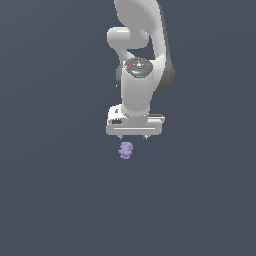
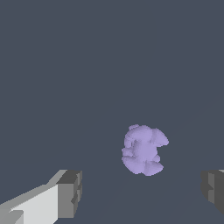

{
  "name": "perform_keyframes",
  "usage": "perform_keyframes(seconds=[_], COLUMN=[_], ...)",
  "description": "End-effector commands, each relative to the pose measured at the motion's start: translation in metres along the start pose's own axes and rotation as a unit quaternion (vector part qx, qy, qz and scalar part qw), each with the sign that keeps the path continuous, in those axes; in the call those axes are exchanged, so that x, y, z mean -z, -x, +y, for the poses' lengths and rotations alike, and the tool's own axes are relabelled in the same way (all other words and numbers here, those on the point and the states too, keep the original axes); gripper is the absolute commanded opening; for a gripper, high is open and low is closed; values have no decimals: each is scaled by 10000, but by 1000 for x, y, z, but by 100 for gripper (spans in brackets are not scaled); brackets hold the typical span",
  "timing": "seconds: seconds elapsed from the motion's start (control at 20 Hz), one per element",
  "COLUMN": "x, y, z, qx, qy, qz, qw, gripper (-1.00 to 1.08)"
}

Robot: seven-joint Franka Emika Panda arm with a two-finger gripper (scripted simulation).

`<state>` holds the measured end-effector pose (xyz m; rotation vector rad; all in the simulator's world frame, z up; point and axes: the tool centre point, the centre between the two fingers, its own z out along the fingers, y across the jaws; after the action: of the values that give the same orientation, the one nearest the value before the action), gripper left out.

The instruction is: Pick up the object and move it to a goal position.

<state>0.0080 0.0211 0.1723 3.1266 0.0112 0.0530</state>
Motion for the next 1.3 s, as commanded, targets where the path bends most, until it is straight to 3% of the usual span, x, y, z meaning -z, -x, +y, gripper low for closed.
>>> perform_keyframes(seconds=[0.0, 0.5, 0.9, 1.25], x=[-12, -62, -70, -104], y=[1, 7, 8, 10], z=[5, 28, 29, 29], qx=[-194, -1036, -1057, -1081], qy=[-16, -54, -53, -53], qz=[-36, -169, -178, -177], qw=[9998, 9945, 9942, 9940], gripper=[100, 100, 100, 100])
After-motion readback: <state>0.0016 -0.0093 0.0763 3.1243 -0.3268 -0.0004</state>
